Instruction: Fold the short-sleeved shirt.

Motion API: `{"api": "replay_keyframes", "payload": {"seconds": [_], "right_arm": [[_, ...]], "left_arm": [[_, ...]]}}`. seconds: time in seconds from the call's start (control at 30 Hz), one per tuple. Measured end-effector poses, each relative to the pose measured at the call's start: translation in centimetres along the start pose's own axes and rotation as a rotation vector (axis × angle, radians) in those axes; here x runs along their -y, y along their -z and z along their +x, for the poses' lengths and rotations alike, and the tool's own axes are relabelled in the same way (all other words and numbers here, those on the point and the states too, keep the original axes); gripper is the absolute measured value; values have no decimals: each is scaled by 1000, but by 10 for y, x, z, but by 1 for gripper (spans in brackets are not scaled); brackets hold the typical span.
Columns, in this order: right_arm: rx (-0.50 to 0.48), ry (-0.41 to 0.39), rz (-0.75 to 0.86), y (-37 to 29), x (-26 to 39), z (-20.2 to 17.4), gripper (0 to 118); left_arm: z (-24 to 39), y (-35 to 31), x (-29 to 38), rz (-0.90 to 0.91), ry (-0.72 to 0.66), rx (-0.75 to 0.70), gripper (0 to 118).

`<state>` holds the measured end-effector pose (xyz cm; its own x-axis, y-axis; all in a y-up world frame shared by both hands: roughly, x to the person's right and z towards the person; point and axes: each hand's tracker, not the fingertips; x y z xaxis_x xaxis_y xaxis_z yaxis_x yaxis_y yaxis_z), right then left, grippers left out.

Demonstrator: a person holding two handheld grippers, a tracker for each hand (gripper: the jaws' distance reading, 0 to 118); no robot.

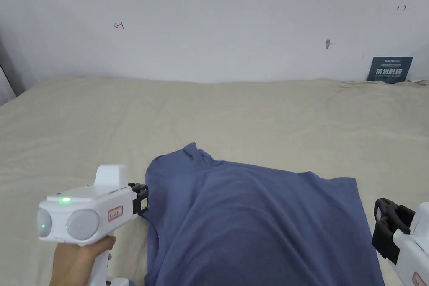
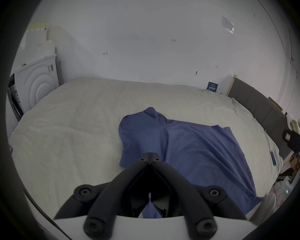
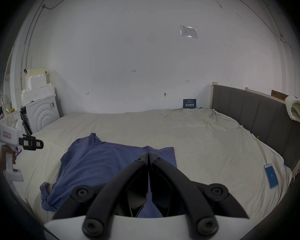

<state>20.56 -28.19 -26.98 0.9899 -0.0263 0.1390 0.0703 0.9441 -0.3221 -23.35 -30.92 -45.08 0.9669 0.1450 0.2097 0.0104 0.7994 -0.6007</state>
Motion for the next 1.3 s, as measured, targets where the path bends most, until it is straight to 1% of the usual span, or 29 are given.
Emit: {"api": "replay_keyframes", "payload": {"seconds": [0.1, 0.2, 0.27, 0.33, 0.43, 0.47, 0.5, 0.53, 0.57, 0.6, 0.63, 0.67, 0.7, 0.83, 1.03, 1.07, 1.1, 1.13, 1.17, 1.2, 1.23, 1.3], "right_arm": [[0, 3, -7, 23, -3, -2, 0], [2, 3, -18, 44, -4, -4, 0], [0, 8, -28, 57, -3, -4, 0], [1, 12, -35, 67, -1, -5, 0], [6, 9, -49, 82, 2, -4, 0], [8, 7, -57, 87, 4, -3, 0], [10, 3, -62, 91, 5, -2, 0], [14, 0, -69, 93, 6, -1, 0], [15, -3, -74, 95, 7, 0, 0], [18, -7, -81, 96, 8, 0, 0], [21, -10, -85, 97, 10, 1, 0], [23, -12, -90, 98, 11, 3, 0], [25, -12, -97, 98, 12, 4, 0], [34, -17, -113, 97, 14, 7, 0], [50, -23, -130, 90, 11, 1, 0], [52, -28, -133, 90, 11, 1, 0], [53, -32, -137, 90, 11, 1, 0], [52, -31, -140, 91, 11, 1, 0], [47, -24, -147, 93, 11, 1, 0], [41, -17, -157, 97, 9, 1, 0], [36, -16, -161, 101, 7, 1, 0], [25, -12, -174, 109, 3, 1, 0]], "left_arm": [[-14, 49, -27, -44, -42, 17, 0], [-25, 104, -49, -124, -16, -17, 0], [-32, 139, -61, -180, -30, -23, 0], [-35, 167, -71, -197, -36, -41, 0], [-35, 207, -79, -249, 27, -81, 0], [-34, 220, -82, -268, 27, -86, 1], [-35, 230, -84, -271, 8, -92, 7], [-36, 238, -84, -280, -4, -103, 17], [-38, 247, -84, -299, -24, -97, 32], [-40, 254, -84, -324, -57, -92, 64], [-41, 262, -85, -372, -72, -97, 83], [-41, 266, -83, -379, -75, -112, 96], [-41, 269, -82, -363, -65, -128, 100], [-44, 279, -83, -374, -38, -162, 100], [-47, 297, -77, -392, -6, -185, 98], [-45, 295, -75, -430, -7, -184, 90], [-43, 293, -73, -415, -4, -174, 60], [-40, 292, -70, -393, 35, -202, 35], [-37, 289, -67, -371, 59, -178, 23], [-38, 289, -65, -380, 54, -146, 16], [-38, 291, -65, -409, 45, -139, 6], [-35, 286, -65, -395, 39, -143, 0]]}}
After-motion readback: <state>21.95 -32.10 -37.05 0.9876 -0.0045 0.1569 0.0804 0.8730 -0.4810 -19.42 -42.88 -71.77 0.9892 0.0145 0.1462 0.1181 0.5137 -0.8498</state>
